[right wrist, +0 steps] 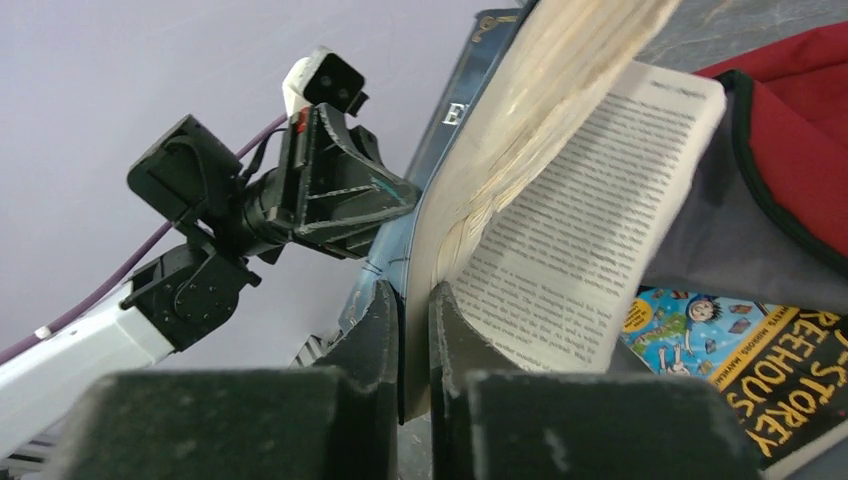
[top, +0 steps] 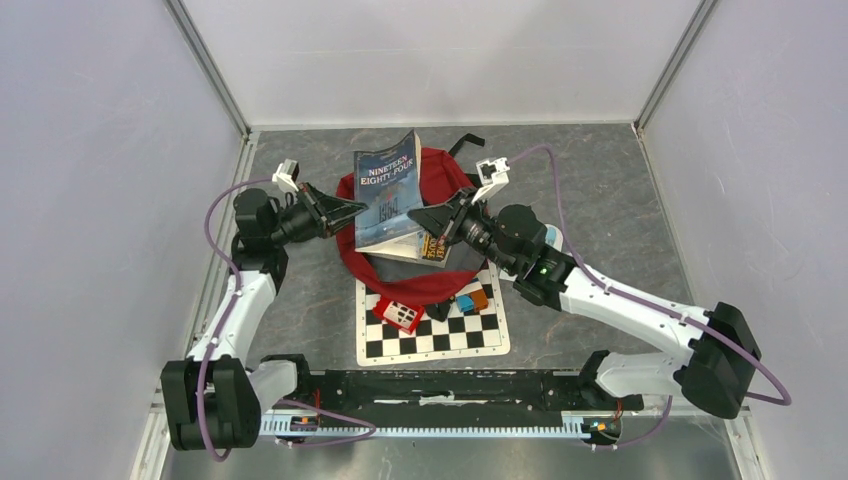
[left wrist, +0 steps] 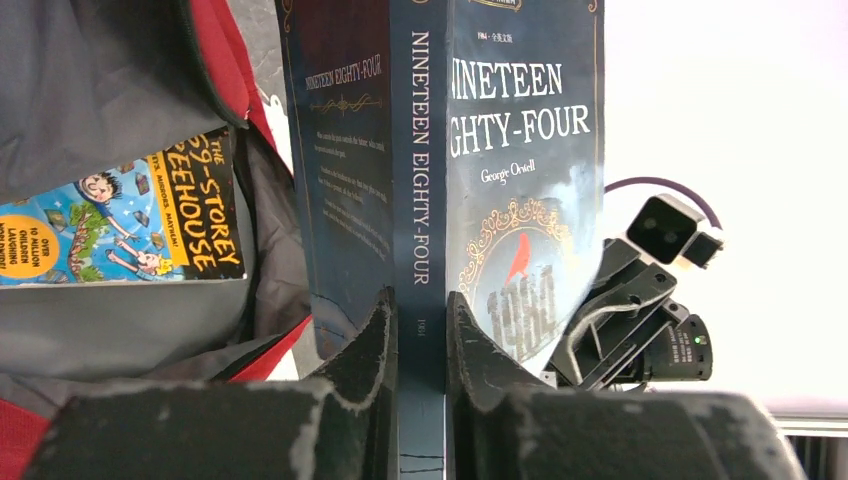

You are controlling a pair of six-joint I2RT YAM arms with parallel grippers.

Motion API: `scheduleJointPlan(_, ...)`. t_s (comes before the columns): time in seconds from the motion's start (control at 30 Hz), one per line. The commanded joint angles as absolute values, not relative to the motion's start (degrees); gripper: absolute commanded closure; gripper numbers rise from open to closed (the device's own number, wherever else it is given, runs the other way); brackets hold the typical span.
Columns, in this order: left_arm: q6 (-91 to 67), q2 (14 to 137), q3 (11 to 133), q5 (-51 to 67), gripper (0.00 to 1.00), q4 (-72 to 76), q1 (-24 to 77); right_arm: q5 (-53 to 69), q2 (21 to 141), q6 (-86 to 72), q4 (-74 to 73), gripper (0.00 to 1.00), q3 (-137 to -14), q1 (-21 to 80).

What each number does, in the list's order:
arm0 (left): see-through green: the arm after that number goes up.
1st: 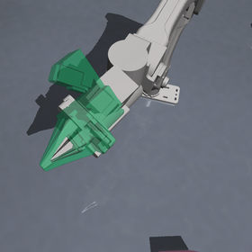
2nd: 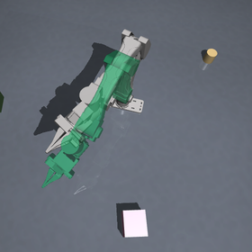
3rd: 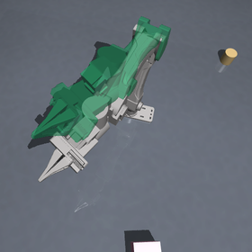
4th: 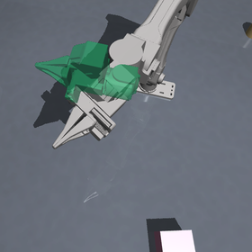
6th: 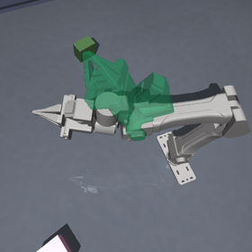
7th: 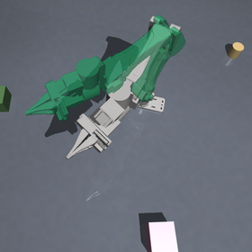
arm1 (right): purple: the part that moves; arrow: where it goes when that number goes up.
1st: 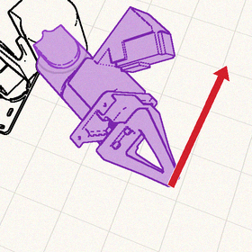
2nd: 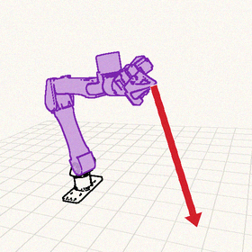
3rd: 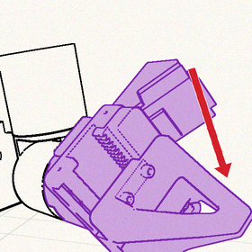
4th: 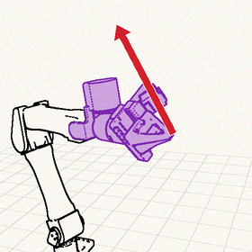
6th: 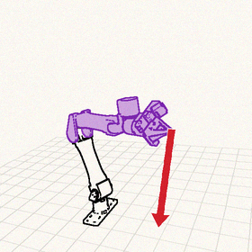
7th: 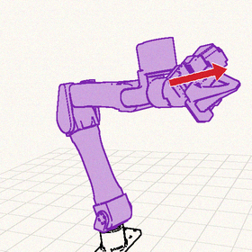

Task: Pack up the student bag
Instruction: Pick up the book from the center of the board.

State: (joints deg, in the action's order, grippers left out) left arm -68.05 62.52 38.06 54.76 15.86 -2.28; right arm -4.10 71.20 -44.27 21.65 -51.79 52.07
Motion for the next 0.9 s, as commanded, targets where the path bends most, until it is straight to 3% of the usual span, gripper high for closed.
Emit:
scheduleJointPlan(0.0,-71.3,58.7,38.6,57.6,0.98,20.8,-1.6,-9.4,66.8,-41.6,24.3,0.83,-50.0,51.2)
scheduleJointPlan(0.13,-71.8,57.1,39.5,56.8,0.98,19.8,-1.6,-10.0,64.6,-40.2,18.8,0.49,-48.8,46.8)
scheduleJointPlan(0.27,-72.3,54.8,40.1,55.2,0.98,18.7,-1.6,-0.8,65.6,-38.3,14.7,0.13,-49.9,40.2)
scheduleJointPlan(0.33,-72.0,53.9,40.8,55.1,0.98,18.0,-1.6,5.6,66.7,-37.0,14.1,0.03,-50.7,38.0)
scheduleJointPlan(0.63,-70.4,52.1,44.5,58.4,0.98,17.8,-1.6,25.7,68.6,-42.8,22.6,0.02,-49.3,36.8)
scheduleJointPlan(0.87,-69.2,52.0,48.8,62.7,0.98,19.2,-1.6,30.6,71.2,-48.6,29.6,0.02,-49.5,37.9)
